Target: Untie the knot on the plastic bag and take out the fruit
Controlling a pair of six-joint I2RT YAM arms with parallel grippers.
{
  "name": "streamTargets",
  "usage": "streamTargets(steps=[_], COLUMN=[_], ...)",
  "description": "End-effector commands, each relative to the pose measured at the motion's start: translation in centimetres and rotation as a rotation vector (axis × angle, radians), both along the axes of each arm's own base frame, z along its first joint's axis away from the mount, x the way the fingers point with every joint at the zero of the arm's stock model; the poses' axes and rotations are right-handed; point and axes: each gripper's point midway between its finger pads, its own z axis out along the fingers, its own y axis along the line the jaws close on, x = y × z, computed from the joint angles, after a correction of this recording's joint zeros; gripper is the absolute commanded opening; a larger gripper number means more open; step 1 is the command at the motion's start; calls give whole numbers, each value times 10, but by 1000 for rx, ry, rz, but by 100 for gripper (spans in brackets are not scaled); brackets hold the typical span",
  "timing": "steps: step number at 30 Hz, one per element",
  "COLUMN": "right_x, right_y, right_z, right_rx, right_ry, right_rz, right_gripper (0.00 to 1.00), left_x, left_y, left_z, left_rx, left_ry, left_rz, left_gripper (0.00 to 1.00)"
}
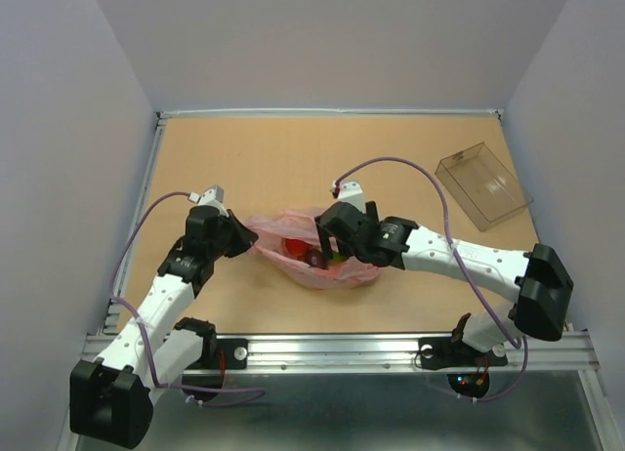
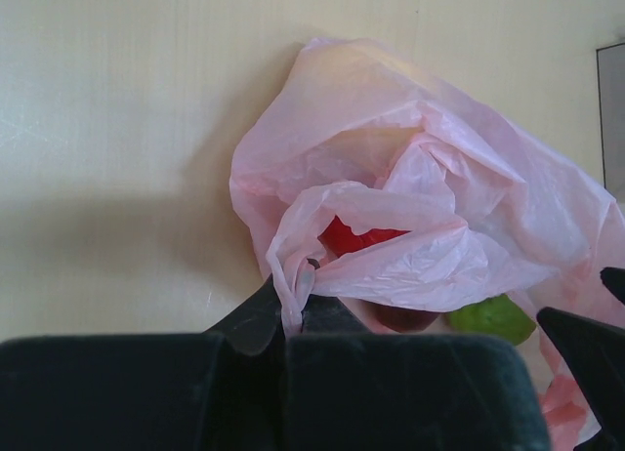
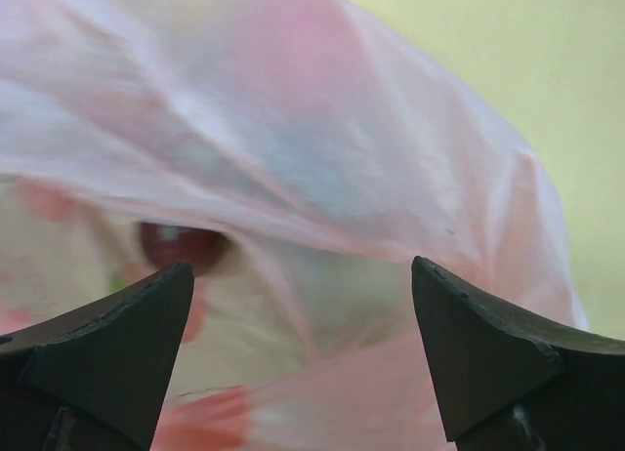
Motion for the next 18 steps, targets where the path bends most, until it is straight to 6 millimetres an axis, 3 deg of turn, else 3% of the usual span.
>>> streamTargets(steps=[1,3,6,7,11,14,18], right_x=[1,-9,-21,-28,-63,-97,-127], right_y=[66,85,104,109,133,148,162], right_z=[78,87,73,63,12,-14,-46], right_rx=[166,190,163,157,144,162,133], right_ry=[-118,-114,-91,-62,71,177,283], right_rz=[241,313,384,417,546,667,784], right_gripper=[97,97,87,73,47,39,38], left_x=[10,13,17,17,20,21,19], left_y=[-13,-14,-13,-15,-17,-20,-24], left_z=[23,28,32,32,36,32,26], left_rx=[-17,-5,-3,-5,-14,-15,-17], left_ry=[-81,-94,-105,-103,-122,-121,-114], left_rz=[-61,-71,-63,-67,-66,-72,-85], left_gripper=[0,0,0,0,0,0,0])
